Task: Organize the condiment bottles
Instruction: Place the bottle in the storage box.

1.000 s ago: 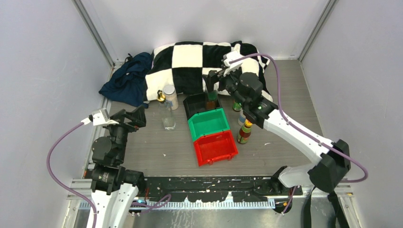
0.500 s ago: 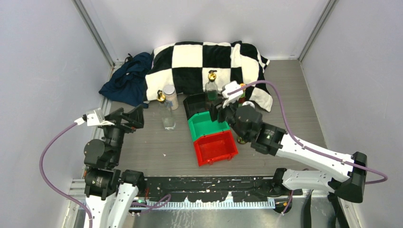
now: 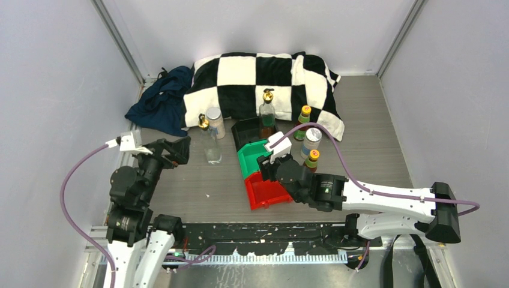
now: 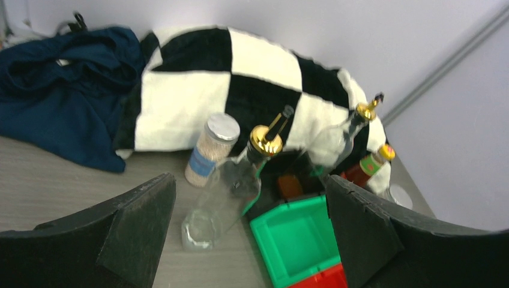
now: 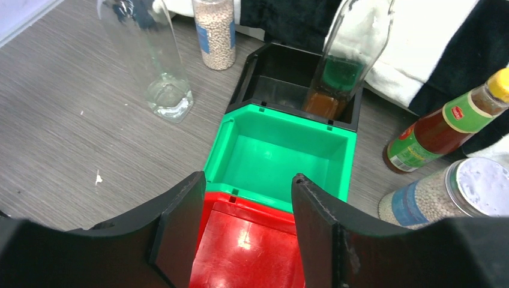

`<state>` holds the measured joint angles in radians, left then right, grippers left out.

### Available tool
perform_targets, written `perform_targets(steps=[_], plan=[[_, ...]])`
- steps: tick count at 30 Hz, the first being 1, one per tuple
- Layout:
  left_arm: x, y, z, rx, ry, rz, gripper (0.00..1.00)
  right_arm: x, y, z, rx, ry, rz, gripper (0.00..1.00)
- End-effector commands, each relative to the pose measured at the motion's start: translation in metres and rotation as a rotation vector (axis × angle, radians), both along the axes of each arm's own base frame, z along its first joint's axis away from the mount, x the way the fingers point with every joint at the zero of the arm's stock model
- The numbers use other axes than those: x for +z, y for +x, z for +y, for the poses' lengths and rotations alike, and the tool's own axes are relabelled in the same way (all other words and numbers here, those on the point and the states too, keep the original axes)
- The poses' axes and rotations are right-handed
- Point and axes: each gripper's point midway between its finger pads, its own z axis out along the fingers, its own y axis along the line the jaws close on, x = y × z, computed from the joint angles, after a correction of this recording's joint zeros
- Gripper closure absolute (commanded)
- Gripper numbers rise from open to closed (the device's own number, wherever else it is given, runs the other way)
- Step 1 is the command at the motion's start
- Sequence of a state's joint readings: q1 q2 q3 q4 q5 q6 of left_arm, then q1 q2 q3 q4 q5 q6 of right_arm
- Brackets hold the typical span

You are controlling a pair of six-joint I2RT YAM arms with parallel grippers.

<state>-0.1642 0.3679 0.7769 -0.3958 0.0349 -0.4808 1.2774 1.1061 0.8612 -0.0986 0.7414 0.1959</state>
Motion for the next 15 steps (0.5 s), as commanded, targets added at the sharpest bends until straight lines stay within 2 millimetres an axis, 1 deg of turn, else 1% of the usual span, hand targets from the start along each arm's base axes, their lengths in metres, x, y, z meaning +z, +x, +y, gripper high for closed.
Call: perform_targets(steps=[1,5,8,11,14,15], plan=[[0.0,0.004,-0.023,-0.133,0.046,0.062,0.01,0.01,0.003,-0.01,-0.069,0.065,-0.016,0.38],[-0.006,0.009,-0.02,-0.115,0.042,0.081,0.02,0.013,0.002,-0.014,-0.067,0.079,-0.019,0.34],[-0.003,0.008,-0.016,-0.094,0.047,0.076,0.04,0.02,0.001,-0.006,-0.036,0.078,-0.027,0.32],[0.013,0.003,-0.005,-0.041,0.063,0.032,0.05,0.027,0.001,0.01,0.018,0.058,-0.032,0.3],[0.032,-0.006,0.008,0.022,0.093,-0.014,0.06,0.03,-0.001,0.028,0.072,0.037,-0.029,0.27],[0.037,-0.008,0.016,0.064,0.103,-0.02,0.06,0.03,-0.001,0.032,0.082,0.035,-0.028,0.26]])
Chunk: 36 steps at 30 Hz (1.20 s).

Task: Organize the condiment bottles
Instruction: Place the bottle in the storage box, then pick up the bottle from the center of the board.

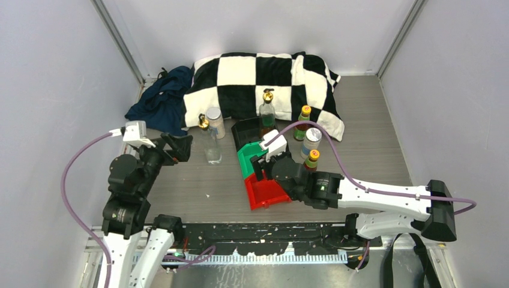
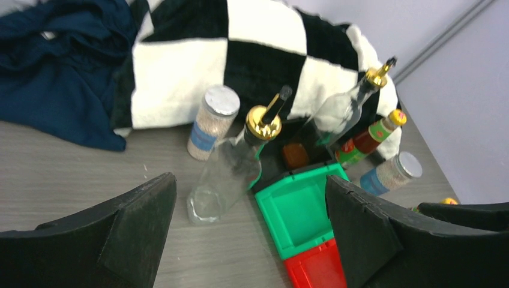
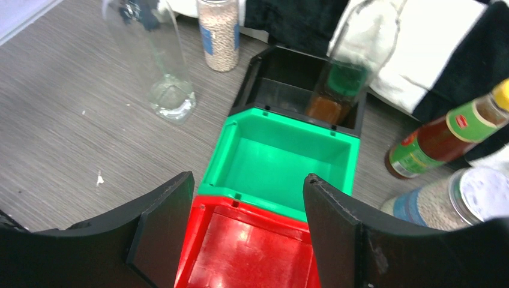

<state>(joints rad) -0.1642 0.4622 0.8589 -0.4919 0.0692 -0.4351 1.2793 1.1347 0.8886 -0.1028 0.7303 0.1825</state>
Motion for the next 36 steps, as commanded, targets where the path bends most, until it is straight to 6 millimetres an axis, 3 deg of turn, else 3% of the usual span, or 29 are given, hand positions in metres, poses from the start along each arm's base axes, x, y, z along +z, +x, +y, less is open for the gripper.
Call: perform_targets(steps=[1,9,14,20,28,36], plan=[[0.047,-0.016,0.028,0.126,0.052,-0.125,0.07,0.03,-0.002,0.027,0.077,0.051,-0.024,0.26],[0.068,-0.025,0.062,0.303,0.073,-0.199,0.1,0.03,-0.01,0.046,0.176,0.051,-0.019,0.23],[0.083,-0.03,0.074,0.363,0.076,-0.264,0.11,0.026,-0.01,0.077,0.272,-0.022,-0.058,0.21],[0.092,-0.037,0.082,0.399,0.104,-0.317,0.11,0.041,-0.005,0.121,0.37,0.003,-0.183,0.19],[0.085,-0.04,0.081,0.391,0.106,-0.333,0.11,0.061,0.011,0.162,0.361,0.082,-0.312,0.17],[0.071,-0.029,0.074,0.363,0.09,-0.311,0.12,0.063,0.042,0.173,0.229,0.103,-0.329,0.14]])
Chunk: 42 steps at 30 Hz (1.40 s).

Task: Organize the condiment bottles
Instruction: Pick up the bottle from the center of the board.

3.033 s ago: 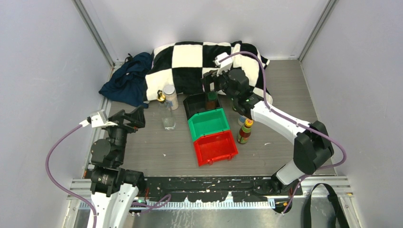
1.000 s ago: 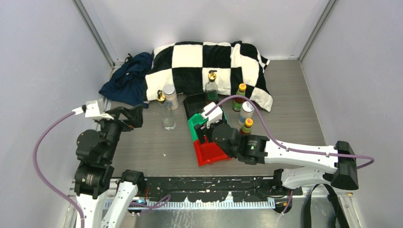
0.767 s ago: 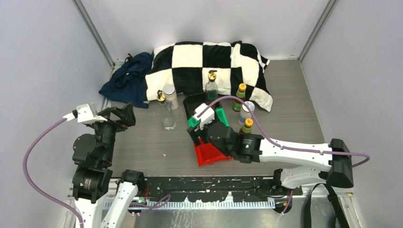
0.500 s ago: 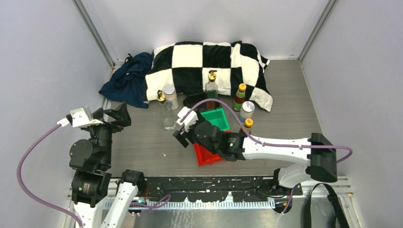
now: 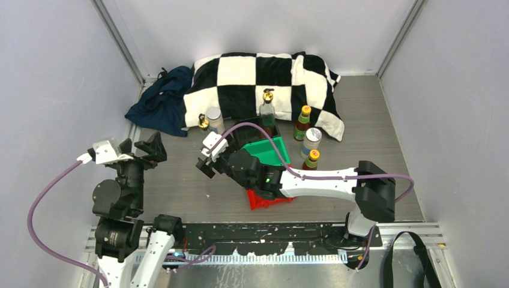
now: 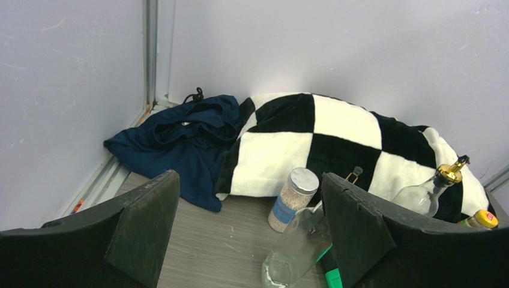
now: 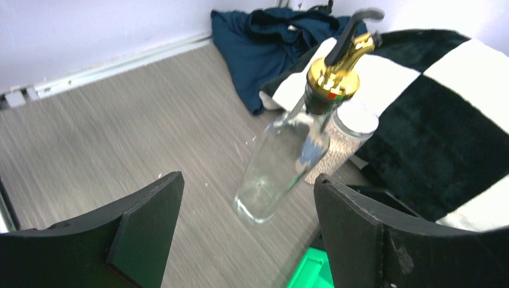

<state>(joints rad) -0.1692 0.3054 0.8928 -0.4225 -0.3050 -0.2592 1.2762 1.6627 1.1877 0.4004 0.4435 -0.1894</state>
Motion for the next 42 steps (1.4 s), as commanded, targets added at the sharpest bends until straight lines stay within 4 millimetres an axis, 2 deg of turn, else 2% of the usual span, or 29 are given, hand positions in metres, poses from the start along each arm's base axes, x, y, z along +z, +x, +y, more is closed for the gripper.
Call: perform_targets(steps=[1,8,13,22,33,35,37,40,42], plan=[[0.01,0.003,-0.004,-0.02,-0.021,-0.052,0.12,0.044,0.024,0.002,-0.114,0.144,-0.056,0.14],[0.002,0.009,-0.008,-0.036,-0.025,-0.036,0.12,0.045,0.054,0.004,-0.275,0.206,-0.051,0.13],[0.001,0.011,-0.009,-0.039,-0.022,-0.035,0.12,0.048,0.064,0.016,-0.311,0.227,-0.059,0.13],[-0.004,0.013,-0.012,-0.051,-0.019,-0.031,0.12,0.048,0.085,0.019,-0.392,0.271,-0.056,0.15],[-0.007,0.015,-0.013,-0.058,-0.02,-0.032,0.12,0.043,0.102,0.021,-0.435,0.304,-0.038,0.27],[-0.007,0.015,-0.013,-0.058,-0.021,-0.036,0.12,0.041,0.103,0.023,-0.433,0.305,-0.033,0.33],[-0.009,0.015,-0.013,-0.058,-0.022,-0.034,0.12,0.041,0.104,0.025,-0.43,0.304,-0.031,0.45],[-0.011,0.016,-0.013,-0.057,-0.023,-0.033,0.12,0.042,0.105,0.028,-0.427,0.297,-0.03,0.8],[-0.012,0.016,-0.013,-0.056,-0.022,-0.032,0.12,0.044,0.106,0.028,-0.429,0.288,-0.029,0.97]])
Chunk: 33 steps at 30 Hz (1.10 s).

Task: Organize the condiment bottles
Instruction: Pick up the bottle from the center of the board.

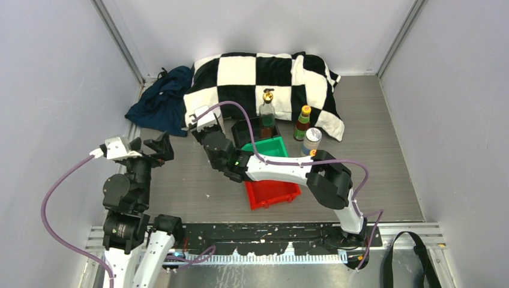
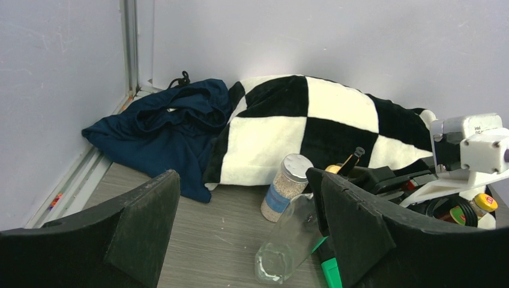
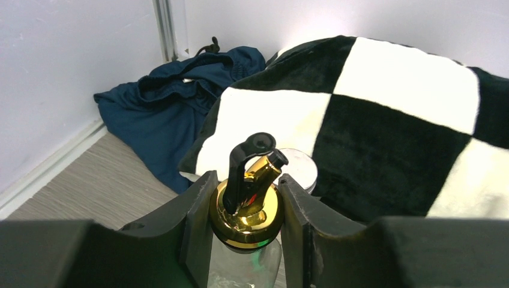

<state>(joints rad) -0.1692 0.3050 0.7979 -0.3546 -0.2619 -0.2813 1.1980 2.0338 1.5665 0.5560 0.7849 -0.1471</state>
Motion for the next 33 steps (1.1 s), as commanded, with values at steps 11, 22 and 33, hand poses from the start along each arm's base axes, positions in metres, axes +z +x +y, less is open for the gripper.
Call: perform_targets(steps=[11,22,33], plan=[[0.004,-0.001,-0.002,-0.01,-0.02,-0.055,0.11,0.05,-0.004,0.005,0.055,0.077,-0.039,0.99],[-0.005,0.002,-0.001,-0.004,-0.02,-0.043,0.12,0.062,-0.012,0.0,0.081,0.078,-0.063,0.99],[-0.009,0.001,0.002,0.014,-0.02,-0.039,0.12,0.079,-0.021,-0.005,0.094,0.086,-0.103,0.99]])
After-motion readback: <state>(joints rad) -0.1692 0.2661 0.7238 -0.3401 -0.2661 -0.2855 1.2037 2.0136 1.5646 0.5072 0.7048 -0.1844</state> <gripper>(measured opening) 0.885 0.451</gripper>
